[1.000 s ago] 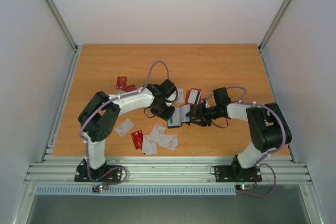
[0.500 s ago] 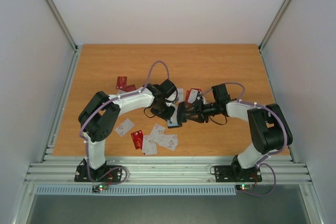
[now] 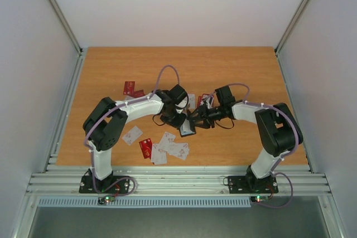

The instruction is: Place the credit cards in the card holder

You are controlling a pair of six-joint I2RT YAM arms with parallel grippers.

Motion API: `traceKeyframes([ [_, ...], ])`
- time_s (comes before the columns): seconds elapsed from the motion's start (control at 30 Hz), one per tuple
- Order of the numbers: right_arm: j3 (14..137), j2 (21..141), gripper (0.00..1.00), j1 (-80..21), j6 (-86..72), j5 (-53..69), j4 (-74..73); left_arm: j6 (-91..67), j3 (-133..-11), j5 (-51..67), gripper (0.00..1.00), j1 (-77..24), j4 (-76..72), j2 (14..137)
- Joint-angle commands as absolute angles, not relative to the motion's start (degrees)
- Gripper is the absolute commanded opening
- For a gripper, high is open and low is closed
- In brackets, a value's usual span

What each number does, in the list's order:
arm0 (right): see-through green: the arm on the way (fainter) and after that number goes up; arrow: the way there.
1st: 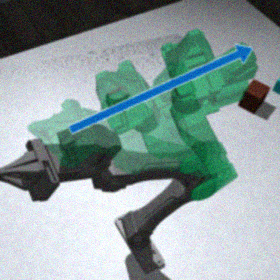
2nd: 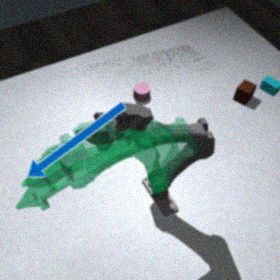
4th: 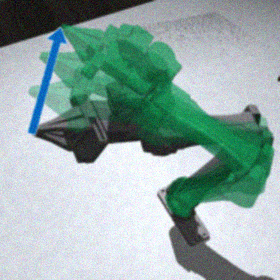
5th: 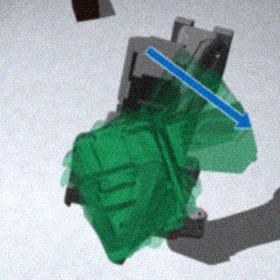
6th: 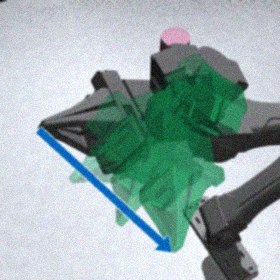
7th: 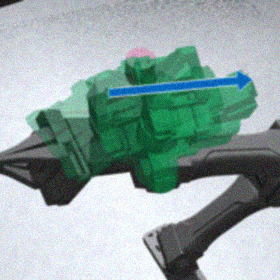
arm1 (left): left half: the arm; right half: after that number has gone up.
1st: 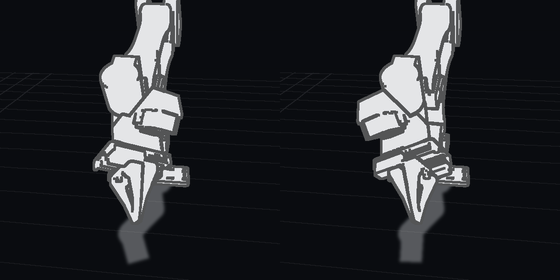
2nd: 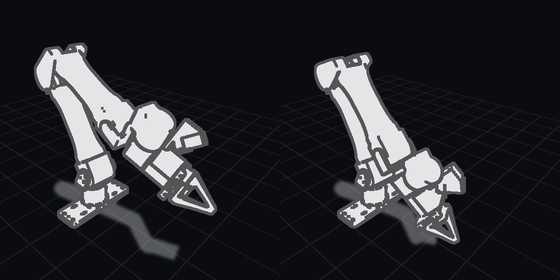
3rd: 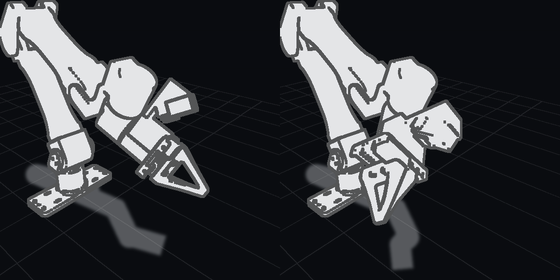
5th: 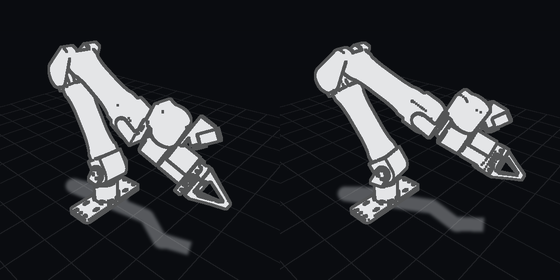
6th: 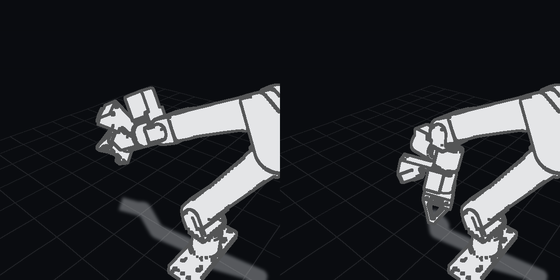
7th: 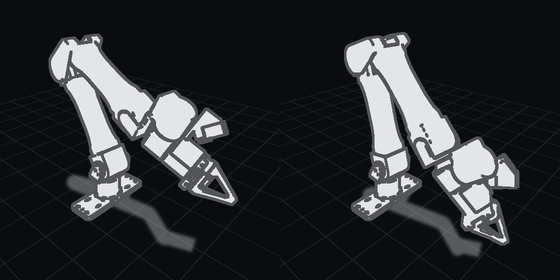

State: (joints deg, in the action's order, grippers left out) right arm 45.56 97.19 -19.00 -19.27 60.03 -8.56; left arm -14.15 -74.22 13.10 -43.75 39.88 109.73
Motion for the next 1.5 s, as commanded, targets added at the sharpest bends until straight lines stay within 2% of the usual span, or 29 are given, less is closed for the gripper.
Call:
traceKeyframes([
  [0.0,47.9,99.3,0.44,-20.5,-19.0,59.9,-8.1,-15.0,-72.8,14.9,0.0,-44.1,37.6,106.7],
  [0.57,46.0,107.3,0.42,-21.1,-32.0,61.4,12.7,-18.2,-66.3,21.0,0.0,-42.8,31.6,103.3],
  [0.73,44.7,107.9,0.41,-22.0,-29.8,59.9,10.8,-21.1,-63.7,23.9,0.0,-41.2,28.6,101.7],
  [1.1,44.5,107.5,0.37,-22.0,-18.5,50.2,-5.1,-28.4,-59.2,28.2,0.01,-38.3,25.9,98.0],
  [1.47,43.5,104.8,0.36,-24.2,-21.8,41.5,-4.8,-31.1,-66.3,32.8,0.08,-38.1,31.1,102.4],
])
